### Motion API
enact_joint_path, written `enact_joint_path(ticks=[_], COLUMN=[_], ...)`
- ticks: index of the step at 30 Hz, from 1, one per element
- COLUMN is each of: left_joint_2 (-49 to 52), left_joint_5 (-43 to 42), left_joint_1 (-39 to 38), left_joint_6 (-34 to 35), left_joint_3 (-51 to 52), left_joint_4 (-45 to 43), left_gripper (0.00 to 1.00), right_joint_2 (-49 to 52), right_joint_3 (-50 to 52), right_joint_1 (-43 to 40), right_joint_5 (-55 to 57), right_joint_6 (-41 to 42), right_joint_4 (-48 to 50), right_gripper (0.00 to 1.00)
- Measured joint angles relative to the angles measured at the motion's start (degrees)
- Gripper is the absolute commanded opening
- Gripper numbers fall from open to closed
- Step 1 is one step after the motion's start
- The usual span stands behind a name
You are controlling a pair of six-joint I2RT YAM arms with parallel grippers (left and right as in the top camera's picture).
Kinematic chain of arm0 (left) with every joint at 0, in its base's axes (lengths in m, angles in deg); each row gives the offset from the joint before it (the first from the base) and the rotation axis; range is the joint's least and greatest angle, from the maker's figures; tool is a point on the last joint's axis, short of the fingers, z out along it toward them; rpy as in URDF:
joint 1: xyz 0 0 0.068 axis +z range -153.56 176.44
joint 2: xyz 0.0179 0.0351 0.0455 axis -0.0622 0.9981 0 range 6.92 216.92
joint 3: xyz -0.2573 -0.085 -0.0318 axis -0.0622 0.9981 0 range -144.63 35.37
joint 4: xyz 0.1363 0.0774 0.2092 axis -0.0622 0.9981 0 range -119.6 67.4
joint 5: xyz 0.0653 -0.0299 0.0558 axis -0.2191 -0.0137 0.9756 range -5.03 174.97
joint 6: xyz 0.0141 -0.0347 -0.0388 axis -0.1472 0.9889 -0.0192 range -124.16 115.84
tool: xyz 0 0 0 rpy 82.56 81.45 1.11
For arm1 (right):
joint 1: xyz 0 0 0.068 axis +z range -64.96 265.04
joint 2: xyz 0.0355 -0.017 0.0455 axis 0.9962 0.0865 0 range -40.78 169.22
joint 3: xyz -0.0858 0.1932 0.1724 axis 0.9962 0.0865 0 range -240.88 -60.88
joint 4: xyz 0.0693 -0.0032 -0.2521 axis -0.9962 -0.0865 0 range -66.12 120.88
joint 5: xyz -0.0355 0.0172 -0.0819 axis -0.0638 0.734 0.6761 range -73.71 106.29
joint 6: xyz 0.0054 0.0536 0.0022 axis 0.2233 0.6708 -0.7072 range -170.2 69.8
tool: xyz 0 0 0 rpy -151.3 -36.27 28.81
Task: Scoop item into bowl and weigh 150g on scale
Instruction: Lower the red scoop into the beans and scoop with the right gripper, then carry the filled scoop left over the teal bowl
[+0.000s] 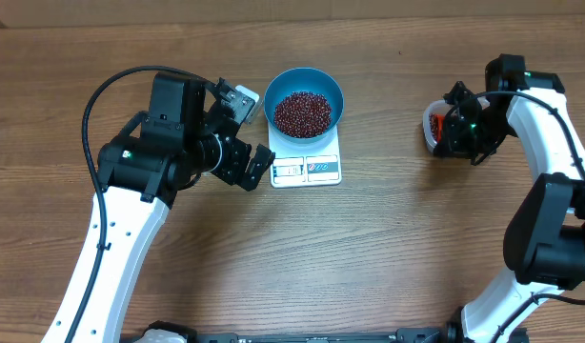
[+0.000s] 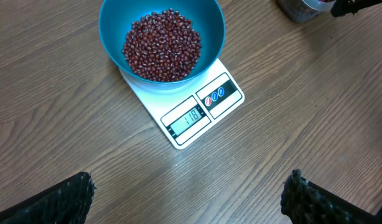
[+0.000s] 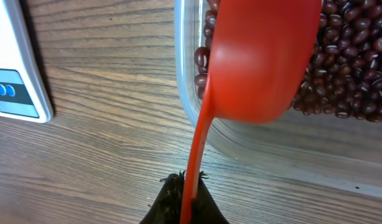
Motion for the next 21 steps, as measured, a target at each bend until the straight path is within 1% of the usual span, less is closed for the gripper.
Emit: enact_joint_path(ticks=[10, 21], left_joint_2=[0.0, 0.0], left_joint_5=[0.0, 0.0], left_joint_1=[0.0, 0.0], left_joint_6=[0.0, 0.0], left_joint_3=[0.0, 0.0], left_joint_4=[0.0, 0.0], left_gripper=[1.00, 0.99], right_joint_2=[0.0, 0.0], right_joint_3=[0.0, 0.1], right_joint_1=[-2.3, -10.5], right_joint_5=[-4.3, -15.1], right_joint_6=[0.2, 0.1], right_joint_4=[0.3, 0.1], right_gripper=[0.04, 0.04])
